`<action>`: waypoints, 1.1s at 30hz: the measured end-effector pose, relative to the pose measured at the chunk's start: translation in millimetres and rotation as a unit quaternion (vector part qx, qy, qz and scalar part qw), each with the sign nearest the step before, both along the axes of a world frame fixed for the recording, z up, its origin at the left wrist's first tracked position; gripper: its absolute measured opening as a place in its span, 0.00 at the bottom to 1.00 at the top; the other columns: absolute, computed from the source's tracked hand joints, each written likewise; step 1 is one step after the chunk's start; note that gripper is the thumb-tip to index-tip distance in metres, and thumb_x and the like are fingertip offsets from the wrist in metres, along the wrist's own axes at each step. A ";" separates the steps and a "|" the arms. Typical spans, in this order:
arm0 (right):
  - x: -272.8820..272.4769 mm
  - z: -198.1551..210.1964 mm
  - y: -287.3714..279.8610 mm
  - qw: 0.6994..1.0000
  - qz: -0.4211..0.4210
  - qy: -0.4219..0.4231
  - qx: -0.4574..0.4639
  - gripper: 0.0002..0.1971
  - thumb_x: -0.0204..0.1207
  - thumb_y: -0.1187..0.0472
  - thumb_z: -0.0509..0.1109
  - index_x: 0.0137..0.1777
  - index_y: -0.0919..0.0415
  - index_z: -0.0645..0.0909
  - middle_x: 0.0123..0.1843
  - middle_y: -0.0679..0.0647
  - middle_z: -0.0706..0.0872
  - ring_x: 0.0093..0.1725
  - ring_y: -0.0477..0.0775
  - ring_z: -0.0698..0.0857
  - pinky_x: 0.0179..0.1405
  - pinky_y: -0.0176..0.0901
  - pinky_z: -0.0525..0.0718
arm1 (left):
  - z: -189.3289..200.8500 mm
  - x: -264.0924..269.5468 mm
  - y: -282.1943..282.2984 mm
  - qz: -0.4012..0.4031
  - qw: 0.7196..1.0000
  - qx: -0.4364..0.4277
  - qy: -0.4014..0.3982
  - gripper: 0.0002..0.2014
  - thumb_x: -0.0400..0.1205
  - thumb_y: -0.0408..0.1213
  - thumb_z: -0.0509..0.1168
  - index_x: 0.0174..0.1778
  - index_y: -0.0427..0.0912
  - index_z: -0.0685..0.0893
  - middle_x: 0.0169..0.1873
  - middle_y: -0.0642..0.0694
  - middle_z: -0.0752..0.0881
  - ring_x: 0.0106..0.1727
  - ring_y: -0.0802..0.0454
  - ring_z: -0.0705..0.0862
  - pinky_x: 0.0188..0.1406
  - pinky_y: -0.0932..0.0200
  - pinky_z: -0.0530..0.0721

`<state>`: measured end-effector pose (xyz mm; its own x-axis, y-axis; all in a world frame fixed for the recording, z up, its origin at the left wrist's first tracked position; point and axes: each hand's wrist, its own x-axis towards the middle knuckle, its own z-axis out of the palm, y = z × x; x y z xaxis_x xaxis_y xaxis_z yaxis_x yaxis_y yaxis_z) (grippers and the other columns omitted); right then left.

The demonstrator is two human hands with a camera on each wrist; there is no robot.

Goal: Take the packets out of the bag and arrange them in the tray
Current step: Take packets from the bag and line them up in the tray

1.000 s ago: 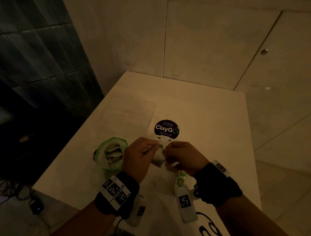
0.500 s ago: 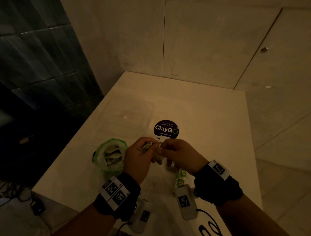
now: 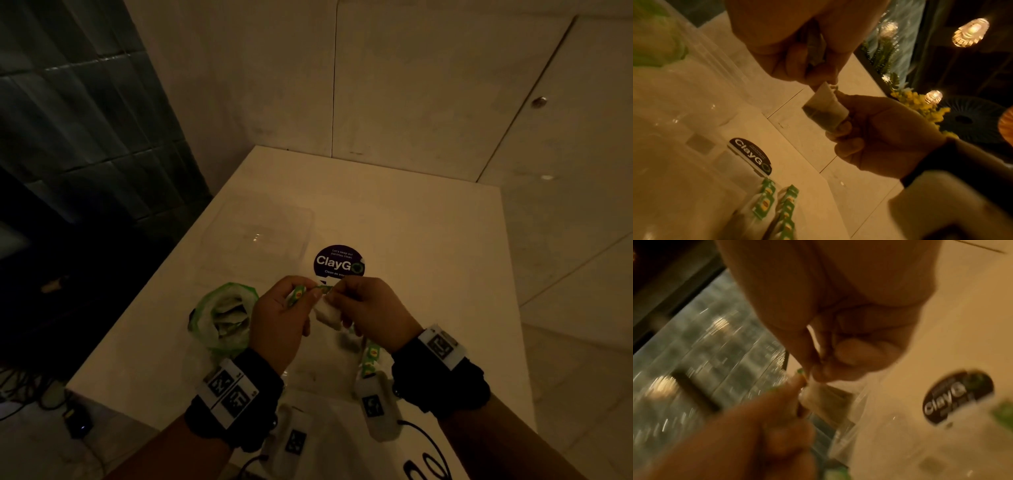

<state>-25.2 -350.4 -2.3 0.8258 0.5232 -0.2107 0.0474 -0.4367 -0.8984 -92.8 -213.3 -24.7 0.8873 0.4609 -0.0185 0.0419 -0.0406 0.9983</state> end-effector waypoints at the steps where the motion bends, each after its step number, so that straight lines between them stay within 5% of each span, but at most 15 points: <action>1: 1.5 0.1 -0.3 0.999 -0.002 0.035 0.003 0.09 0.80 0.62 0.66 0.41 0.63 0.85 0.24 0.50 0.80 0.20 0.39 0.76 0.26 0.34 0.74 | -0.9 -1.1 -0.2 -0.007 1.000 0.024 -0.007 0.08 0.79 0.30 0.68 0.37 0.47 0.85 0.16 0.51 0.75 0.19 0.53 0.71 0.18 0.64 0.71; 6: 6.5 4.2 -3.1 0.970 -0.046 0.223 0.085 0.11 0.80 0.67 0.64 0.38 0.64 0.85 0.24 0.56 0.79 0.21 0.49 0.75 0.19 0.36 0.68 | -5.8 -5.7 1.0 -0.067 0.987 0.141 -0.039 0.08 0.80 0.30 0.68 0.41 0.48 0.85 0.26 0.58 0.83 0.19 0.56 0.74 0.22 0.65 0.76; 10: 10.4 7.5 -6.7 0.949 -0.062 0.289 0.107 0.08 0.80 0.67 0.64 0.45 0.69 0.83 0.23 0.57 0.79 0.21 0.50 0.75 0.21 0.37 0.66 | -3.4 -7.8 6.9 -0.138 0.954 0.250 -0.089 0.06 0.81 0.30 0.66 0.48 0.43 0.87 0.39 0.55 0.85 0.25 0.69 0.79 0.30 0.77 0.75; 13: 10.5 7.1 -8.2 0.946 -0.062 0.297 0.109 0.07 0.80 0.65 0.65 0.48 0.70 0.82 0.24 0.57 0.80 0.21 0.50 0.75 0.19 0.36 0.66 | -1.8 -6.6 10.7 -0.178 0.938 0.283 -0.088 0.05 0.80 0.27 0.67 0.48 0.37 0.87 0.39 0.53 0.83 0.31 0.79 0.78 0.35 0.84 0.71; 18: 11.2 3.8 -14.2 0.965 -0.001 0.254 0.062 0.12 0.78 0.58 0.69 0.46 0.70 0.84 0.29 0.57 0.82 0.27 0.50 0.80 0.25 0.41 0.66 | 1.0 -7.1 10.2 -0.212 0.946 0.242 -0.046 0.04 0.80 0.25 0.67 0.46 0.34 0.87 0.37 0.55 0.84 0.27 0.78 0.78 0.30 0.84 0.70; 21: 12.7 5.9 -20.3 0.979 0.042 0.197 0.026 0.05 0.76 0.63 0.72 0.43 0.65 0.86 0.30 0.55 0.85 0.28 0.47 0.83 0.24 0.39 0.73 | -6.0 -9.2 6.1 -0.205 0.962 0.183 -0.007 0.05 0.81 0.30 0.66 0.45 0.45 0.83 0.24 0.56 0.81 0.17 0.64 0.73 0.22 0.69 0.72; 25: 13.8 6.5 -23.0 0.984 0.039 0.171 0.029 0.02 0.76 0.67 0.71 0.43 0.66 0.84 0.29 0.54 0.85 0.28 0.48 0.83 0.20 0.38 0.78 | -11.8 -8.7 -2.0 -0.160 0.982 0.025 0.097 0.16 0.76 0.38 0.73 0.54 0.53 0.75 0.43 0.51 0.85 0.17 0.60 0.75 0.14 0.63 0.69; 29: 15.5 4.6 -25.2 0.983 0.028 0.179 0.034 0.02 0.78 0.68 0.69 0.44 0.65 0.82 0.32 0.55 0.84 0.27 0.47 0.82 0.21 0.38 0.77 | -18.3 -6.1 -7.8 -0.163 0.978 0.033 0.129 0.04 0.77 0.35 0.72 0.45 0.43 0.85 0.26 0.51 0.82 0.15 0.56 0.69 0.15 0.62 0.67; 33: 15.2 1.6 -26.3 0.990 0.031 0.134 0.032 0.09 0.78 0.70 0.68 0.55 0.61 0.82 0.36 0.58 0.85 0.30 0.51 0.82 0.23 0.42 0.80 | -21.4 -4.9 -7.9 -0.143 0.980 -0.007 0.135 0.04 0.77 0.32 0.71 0.39 0.37 0.83 0.28 0.42 0.84 0.15 0.54 0.67 0.14 0.64 0.65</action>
